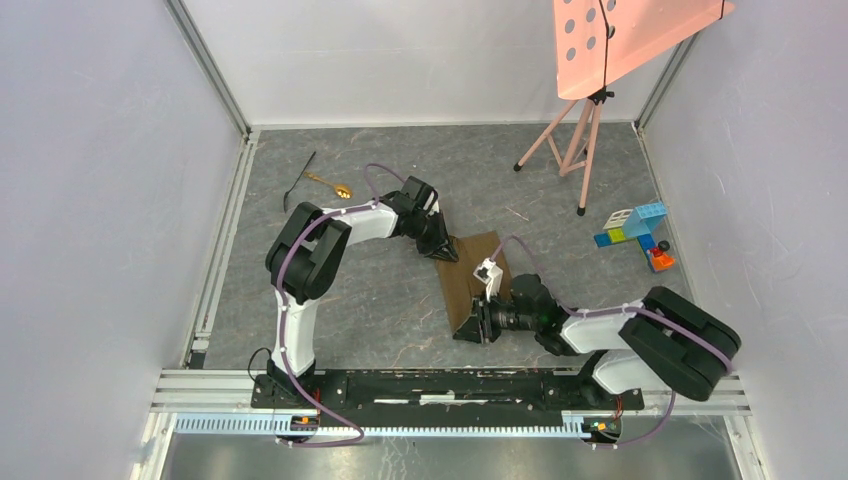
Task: Fold the napkin into a case and place the utensils inside
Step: Smooth out the 2/3-rectangle-folded napkin at the center of the board.
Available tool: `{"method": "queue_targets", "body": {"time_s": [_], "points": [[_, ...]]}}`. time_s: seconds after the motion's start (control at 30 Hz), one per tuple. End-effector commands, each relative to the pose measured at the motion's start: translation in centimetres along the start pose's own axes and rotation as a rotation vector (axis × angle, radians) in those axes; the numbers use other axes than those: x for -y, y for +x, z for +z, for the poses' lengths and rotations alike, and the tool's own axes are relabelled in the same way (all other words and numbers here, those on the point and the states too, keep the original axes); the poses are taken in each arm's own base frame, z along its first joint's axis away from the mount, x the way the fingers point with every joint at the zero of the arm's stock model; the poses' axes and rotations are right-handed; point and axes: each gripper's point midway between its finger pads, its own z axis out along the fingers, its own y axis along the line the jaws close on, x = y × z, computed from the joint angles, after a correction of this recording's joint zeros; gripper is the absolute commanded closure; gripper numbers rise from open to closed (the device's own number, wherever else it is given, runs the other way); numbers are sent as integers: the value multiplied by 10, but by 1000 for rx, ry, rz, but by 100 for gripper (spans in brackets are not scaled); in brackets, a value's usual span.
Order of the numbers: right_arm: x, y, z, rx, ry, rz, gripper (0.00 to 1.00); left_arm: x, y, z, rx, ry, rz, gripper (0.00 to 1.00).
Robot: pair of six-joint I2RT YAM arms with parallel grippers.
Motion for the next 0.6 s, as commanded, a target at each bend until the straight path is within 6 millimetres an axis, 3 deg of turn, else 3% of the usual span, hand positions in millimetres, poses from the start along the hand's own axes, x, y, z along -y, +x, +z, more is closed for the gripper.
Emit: {"method": "queue_targets", "body": {"time_s": [0.0, 0.1, 0.17, 0.3, 0.43, 0.57], "points": [[-19, 30, -15, -77, -69, 39, 69, -34, -12, 7, 43, -132, 31, 87], [-18, 14, -22, -57, -18, -24, 68, -22, -13, 0, 41, -107, 48, 85], [-11, -16, -31, -3, 63, -81, 65, -9, -13, -7, 37, -78, 67, 84], [37, -65, -60, 72, 296, -111, 58, 29, -9, -26, 30, 24, 103, 74], [79, -72, -71, 2, 461, -74, 61, 66, -6, -57, 45, 116, 142, 61], [95, -72, -64, -14, 515, -98, 70, 90, 4, -95, 71, 174, 191, 49]]}}
